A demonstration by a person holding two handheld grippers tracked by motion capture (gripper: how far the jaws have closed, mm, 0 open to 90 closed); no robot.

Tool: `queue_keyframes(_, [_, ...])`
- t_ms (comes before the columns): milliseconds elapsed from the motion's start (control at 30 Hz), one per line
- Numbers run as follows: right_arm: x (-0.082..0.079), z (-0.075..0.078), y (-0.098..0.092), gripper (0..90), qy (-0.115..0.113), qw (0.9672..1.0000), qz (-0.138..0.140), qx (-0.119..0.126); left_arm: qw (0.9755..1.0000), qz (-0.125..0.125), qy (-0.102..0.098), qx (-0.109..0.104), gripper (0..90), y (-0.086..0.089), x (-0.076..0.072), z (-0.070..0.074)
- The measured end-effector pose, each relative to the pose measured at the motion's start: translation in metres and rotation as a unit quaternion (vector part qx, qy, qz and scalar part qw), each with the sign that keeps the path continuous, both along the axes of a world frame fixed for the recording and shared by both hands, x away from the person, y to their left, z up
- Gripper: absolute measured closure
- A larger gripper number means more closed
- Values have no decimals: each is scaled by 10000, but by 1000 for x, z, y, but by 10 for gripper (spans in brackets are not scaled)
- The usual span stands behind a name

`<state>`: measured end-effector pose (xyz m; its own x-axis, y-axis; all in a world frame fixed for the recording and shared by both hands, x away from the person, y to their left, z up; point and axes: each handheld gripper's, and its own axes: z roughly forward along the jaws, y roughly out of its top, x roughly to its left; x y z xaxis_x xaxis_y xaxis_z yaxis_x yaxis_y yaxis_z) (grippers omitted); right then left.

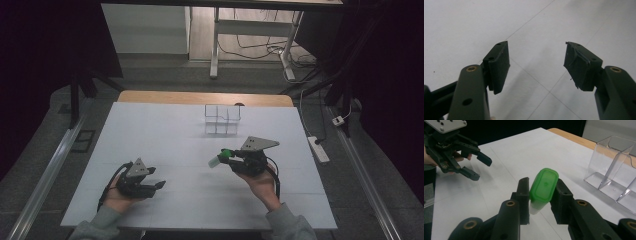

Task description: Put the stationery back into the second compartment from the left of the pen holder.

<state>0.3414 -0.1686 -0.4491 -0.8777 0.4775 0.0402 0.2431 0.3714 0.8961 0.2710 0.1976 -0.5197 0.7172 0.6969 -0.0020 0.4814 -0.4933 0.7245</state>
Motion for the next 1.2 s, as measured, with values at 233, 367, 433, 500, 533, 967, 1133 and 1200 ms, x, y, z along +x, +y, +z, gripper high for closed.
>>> queue_keyframes(233, [1, 3, -2, 695, -42, 10000, -29, 50, 10000, -2, 28, 32, 362, 0, 1, -1])
queue_keyframes(367, [2, 5, -3, 695, -84, 9999, -52, 72, 10000, -1, 49, 45, 359, -1, 1, -2])
queue_keyframes(433, [2, 7, -4, 695, -100, 9999, -64, 75, 10000, -11, 66, 67, 355, -2, 2, -2])
queue_keyframes(500, [3, 9, -4, 695, -124, 9998, -68, 106, 9999, -20, 69, 84, 354, -2, 2, -2])
queue_keyframes(533, [3, 10, -4, 695, -131, 9998, -71, 100, 9999, -20, 64, 77, 354, -2, 2, -2])
queue_keyframes(967, [6, 16, -6, 695, -200, 9995, -133, 195, 9999, -30, 75, 84, 354, -2, 2, -3])
queue_keyframes(1133, [7, 17, -6, 695, -223, 9994, -137, 226, 9999, -51, 75, 119, 353, -3, 2, -3])
queue_keyframes(1200, [7, 17, -6, 695, -221, 9994, -141, 244, 9999, -66, 74, 137, 353, -3, 2, -3])
